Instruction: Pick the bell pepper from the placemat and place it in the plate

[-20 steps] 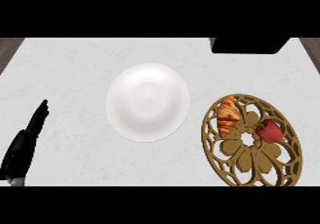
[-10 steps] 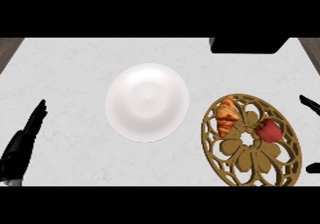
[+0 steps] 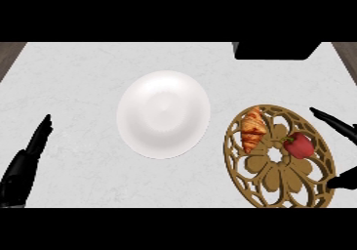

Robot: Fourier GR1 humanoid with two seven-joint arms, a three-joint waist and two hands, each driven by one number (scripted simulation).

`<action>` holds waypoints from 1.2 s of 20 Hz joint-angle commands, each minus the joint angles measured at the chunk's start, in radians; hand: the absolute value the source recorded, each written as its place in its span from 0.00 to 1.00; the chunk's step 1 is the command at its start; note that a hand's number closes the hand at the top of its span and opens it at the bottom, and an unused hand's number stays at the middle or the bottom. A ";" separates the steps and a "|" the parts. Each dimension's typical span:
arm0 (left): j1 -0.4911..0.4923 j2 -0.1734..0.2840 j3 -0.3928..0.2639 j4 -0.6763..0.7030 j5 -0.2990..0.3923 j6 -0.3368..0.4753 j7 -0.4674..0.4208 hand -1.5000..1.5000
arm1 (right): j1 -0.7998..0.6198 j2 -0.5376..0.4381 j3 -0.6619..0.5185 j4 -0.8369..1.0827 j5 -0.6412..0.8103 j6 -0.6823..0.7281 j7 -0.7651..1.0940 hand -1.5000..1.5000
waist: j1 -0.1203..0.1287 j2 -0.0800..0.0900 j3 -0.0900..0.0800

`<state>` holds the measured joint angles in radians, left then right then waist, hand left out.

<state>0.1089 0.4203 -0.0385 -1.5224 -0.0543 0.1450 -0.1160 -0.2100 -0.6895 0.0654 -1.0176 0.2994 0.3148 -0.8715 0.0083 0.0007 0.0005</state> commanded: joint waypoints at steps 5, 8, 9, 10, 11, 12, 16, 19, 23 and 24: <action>0.004 -0.002 0.065 0.040 0.000 -0.069 -0.039 0.50 | 0.008 0.067 0.024 0.047 0.069 0.009 -0.096 0.00 | -0.004 -0.001 0.000; -0.014 -0.052 0.042 0.046 -0.055 -0.021 -0.032 0.50 | -0.059 0.059 0.016 0.102 0.070 0.050 -0.092 0.00 | -0.003 0.000 0.000; -0.002 -0.034 0.047 -0.008 -0.039 -0.046 0.006 0.50 | -0.043 0.088 0.028 0.177 0.103 -0.027 -0.172 0.00 | 0.000 0.001 0.000; -0.068 -0.068 0.041 0.117 -0.065 -0.023 -0.041 0.50 | -0.103 0.116 0.038 0.128 0.094 0.001 -0.064 0.00 | -0.004 0.001 0.000; -0.012 -0.021 0.077 0.044 -0.023 -0.058 -0.022 0.50 | -0.071 0.129 0.041 0.154 0.077 -0.006 -0.120 1.00 | 0.002 0.001 0.000; -0.046 -0.021 0.059 0.013 -0.036 -0.056 0.032 0.50 | -0.059 0.109 0.041 0.081 0.048 0.036 -0.111 1.00 | -0.005 -0.001 0.000; 0.006 0.000 0.112 0.026 0.017 -0.107 -0.037 0.50 | -0.082 0.120 0.029 0.188 0.056 -0.015 -0.190 1.00 | 0.008 0.002 0.001; -0.035 -0.042 0.064 -0.010 -0.036 -0.076 0.054 0.50 | -0.234 0.141 0.055 0.213 0.125 -0.052 -0.023 1.00 | 0.013 0.003 0.001; -0.095 -0.042 0.019 0.027 -0.057 -0.097 -0.010 0.50 | -0.435 0.059 0.140 0.296 0.315 -0.102 0.268 1.00 | 0.118 0.038 -0.001; -0.101 -0.050 0.006 0.012 -0.056 -0.101 0.001 0.50 | -0.462 0.008 0.166 0.310 0.371 -0.098 0.303 1.00 | 0.133 0.041 -0.002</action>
<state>0.0444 0.3709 -0.0086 -1.4996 -0.1064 0.0652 -0.1199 -0.5349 -0.6233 0.1689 -0.7814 0.5298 0.2323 -0.7207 0.0782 0.0210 -0.0033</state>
